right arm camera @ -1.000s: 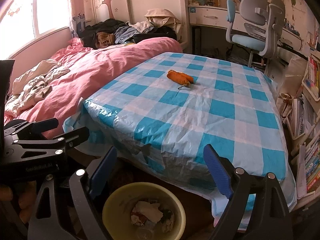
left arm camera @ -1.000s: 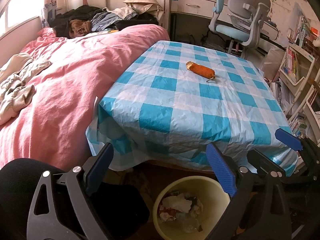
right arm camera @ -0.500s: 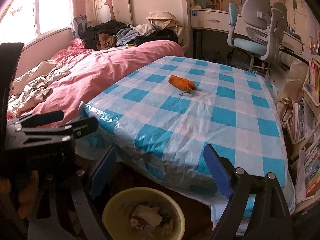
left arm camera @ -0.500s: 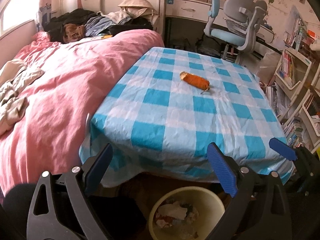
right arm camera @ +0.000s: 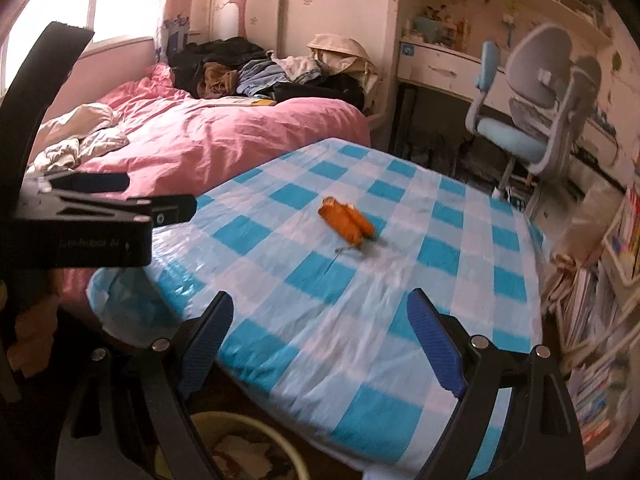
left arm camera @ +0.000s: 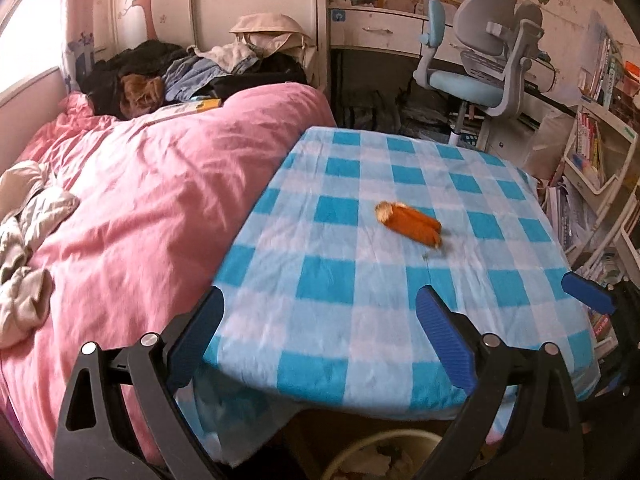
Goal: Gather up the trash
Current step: 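Move both tools back over the table toward the orange stick snack, then grasp one orange snack piece with the right tool while the left tool grasps the other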
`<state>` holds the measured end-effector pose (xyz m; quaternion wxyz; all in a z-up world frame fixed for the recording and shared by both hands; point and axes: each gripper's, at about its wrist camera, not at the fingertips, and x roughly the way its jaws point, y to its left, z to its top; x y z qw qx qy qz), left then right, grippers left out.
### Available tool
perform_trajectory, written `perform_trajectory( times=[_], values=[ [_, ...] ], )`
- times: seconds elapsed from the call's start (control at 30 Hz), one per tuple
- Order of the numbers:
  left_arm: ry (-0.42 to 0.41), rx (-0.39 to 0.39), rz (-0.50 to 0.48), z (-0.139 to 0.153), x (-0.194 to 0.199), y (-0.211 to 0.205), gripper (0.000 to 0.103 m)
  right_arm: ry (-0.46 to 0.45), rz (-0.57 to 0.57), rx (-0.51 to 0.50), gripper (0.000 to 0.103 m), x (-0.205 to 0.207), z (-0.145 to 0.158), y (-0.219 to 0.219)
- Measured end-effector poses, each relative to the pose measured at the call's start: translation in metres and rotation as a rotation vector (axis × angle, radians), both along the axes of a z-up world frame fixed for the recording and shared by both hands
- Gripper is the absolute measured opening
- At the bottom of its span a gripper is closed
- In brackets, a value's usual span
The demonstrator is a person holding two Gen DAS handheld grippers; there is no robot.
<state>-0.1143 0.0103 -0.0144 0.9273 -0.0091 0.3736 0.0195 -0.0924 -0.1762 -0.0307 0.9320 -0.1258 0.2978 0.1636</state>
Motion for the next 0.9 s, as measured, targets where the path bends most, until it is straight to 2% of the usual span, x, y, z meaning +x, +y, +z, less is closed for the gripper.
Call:
perform_trajectory(
  times=[0.17,0.57,0.9],
  values=[
    [0.023,-0.009,0.012,-0.008,0.013,-0.002,0.094,0.023,-0.014,0.036,0.085,0.010,-0.008,-0.005],
    [0.043,0.011,0.000,-0.021,0.031,-0.012,0.094,0.024,-0.013,-0.002,0.085,0.032,-0.008,-0.008],
    [0.101,-0.022,0.018,-0.034,0.057,-0.016,0.094,0.019,-0.056,-0.025,0.084,0.084,-0.011,-0.019]
  ],
)
